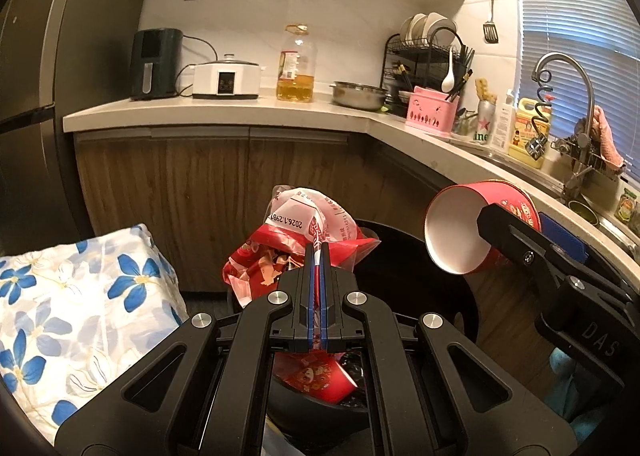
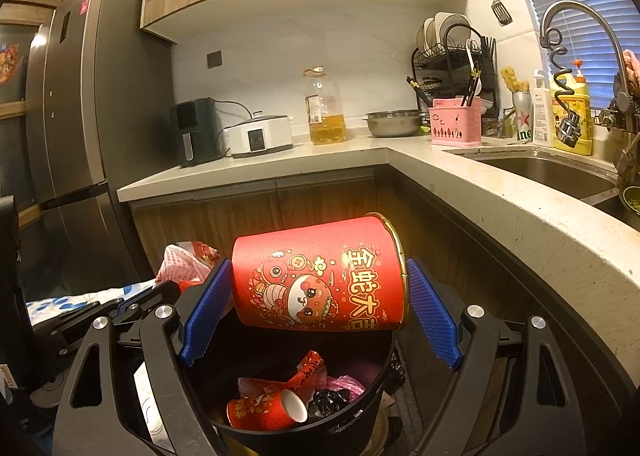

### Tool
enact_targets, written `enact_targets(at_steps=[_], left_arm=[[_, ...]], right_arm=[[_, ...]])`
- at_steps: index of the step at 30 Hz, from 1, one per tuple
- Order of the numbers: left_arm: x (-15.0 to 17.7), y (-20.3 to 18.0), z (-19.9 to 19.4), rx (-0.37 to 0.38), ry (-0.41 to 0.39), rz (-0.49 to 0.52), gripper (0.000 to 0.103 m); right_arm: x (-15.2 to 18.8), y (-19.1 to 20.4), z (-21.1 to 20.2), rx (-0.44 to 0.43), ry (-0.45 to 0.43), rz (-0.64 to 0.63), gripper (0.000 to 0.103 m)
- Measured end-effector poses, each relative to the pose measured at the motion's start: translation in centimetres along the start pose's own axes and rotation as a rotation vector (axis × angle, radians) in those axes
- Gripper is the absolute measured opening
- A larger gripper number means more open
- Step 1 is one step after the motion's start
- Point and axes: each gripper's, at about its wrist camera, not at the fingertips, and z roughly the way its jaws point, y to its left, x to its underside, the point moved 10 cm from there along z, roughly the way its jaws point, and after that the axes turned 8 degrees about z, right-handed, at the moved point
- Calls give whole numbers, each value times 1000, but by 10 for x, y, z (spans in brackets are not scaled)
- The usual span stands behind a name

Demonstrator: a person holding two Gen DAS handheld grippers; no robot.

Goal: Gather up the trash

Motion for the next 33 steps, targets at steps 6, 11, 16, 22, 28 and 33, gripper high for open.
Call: enact_targets(at_steps=[6, 11, 16, 22, 28, 33], left_arm=[[6, 0, 4, 38, 14, 12, 2], [11, 8, 4, 51, 16, -17, 22], [10, 32, -10, -17, -12, -72, 56], [19, 73, -50, -171, -26, -115, 81], [31, 105, -79, -270, 8, -176, 93], [39, 113, -93, -323, 36, -162, 95]], right_arm=[[1, -1, 4, 0, 5, 10, 83], [3, -2, 9, 2, 14, 23, 83], [4, 2, 14, -9, 27, 18, 83], [10, 13, 25, -35, 50, 10, 83], [13, 21, 27, -41, 54, 14, 88], [15, 25, 17, -35, 53, 15, 89]])
